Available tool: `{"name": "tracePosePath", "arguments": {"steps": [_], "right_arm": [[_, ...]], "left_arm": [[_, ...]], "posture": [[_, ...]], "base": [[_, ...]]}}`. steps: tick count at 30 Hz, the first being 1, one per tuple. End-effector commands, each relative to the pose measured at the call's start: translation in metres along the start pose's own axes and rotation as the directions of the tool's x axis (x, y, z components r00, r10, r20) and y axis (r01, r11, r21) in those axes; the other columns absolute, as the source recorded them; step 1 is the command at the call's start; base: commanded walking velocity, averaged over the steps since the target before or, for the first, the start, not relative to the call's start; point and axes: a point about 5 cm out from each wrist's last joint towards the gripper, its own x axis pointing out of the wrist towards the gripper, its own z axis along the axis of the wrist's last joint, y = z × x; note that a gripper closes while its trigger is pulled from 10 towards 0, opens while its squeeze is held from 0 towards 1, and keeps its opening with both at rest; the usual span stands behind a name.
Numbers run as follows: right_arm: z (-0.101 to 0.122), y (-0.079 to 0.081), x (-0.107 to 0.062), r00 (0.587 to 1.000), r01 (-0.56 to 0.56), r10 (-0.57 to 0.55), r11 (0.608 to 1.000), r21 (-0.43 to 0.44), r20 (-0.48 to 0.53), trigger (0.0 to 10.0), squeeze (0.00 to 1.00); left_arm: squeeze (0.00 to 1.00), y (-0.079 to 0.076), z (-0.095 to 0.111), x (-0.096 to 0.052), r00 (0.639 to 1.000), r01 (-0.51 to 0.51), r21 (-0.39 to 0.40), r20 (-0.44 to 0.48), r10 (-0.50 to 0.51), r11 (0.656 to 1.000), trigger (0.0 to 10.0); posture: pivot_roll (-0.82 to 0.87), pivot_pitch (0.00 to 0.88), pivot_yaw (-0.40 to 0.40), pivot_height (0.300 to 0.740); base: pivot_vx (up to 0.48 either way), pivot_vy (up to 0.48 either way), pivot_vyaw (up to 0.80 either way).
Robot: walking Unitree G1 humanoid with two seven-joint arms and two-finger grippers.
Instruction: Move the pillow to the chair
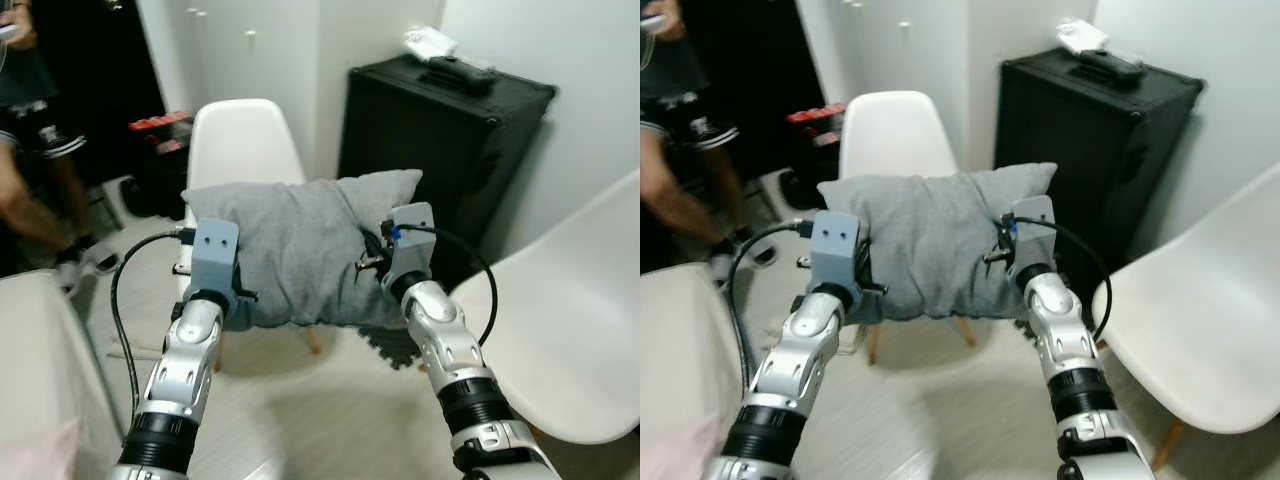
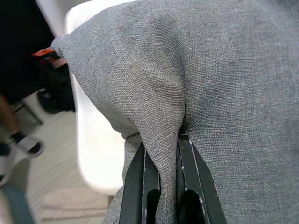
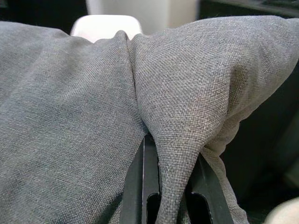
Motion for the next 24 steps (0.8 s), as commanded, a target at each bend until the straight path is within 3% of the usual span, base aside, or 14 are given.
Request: {"name": "tracePosePath", "arguments": {"steps": [1,24], "right_arm": [[0.0049,0.0236,0.0045,0.995,-0.093,0.094,0.996,-0.014,0.027,10.0,0.0],[0.0041,0.0189,0.007,0.998,-0.053,0.053,0.999,-0.005,0.018,10.0,0.0]], "left_arm": [[0.0,-0.0142,0.0119,0.0002,0.997,0.058,0.0,0.05,-0.058,0.998,10.0],[0.0,-0.0108,0.0116,-0.0006,0.997,0.058,0.002,0.05,-0.058,0.998,10.0]], "posture": [[0.01,0.0,-0.016,0.73],[0.02,0.0,-0.019,0.73]], "base": [[0.0,0.0,-0.8],[0.0,0.0,-0.8]]}}
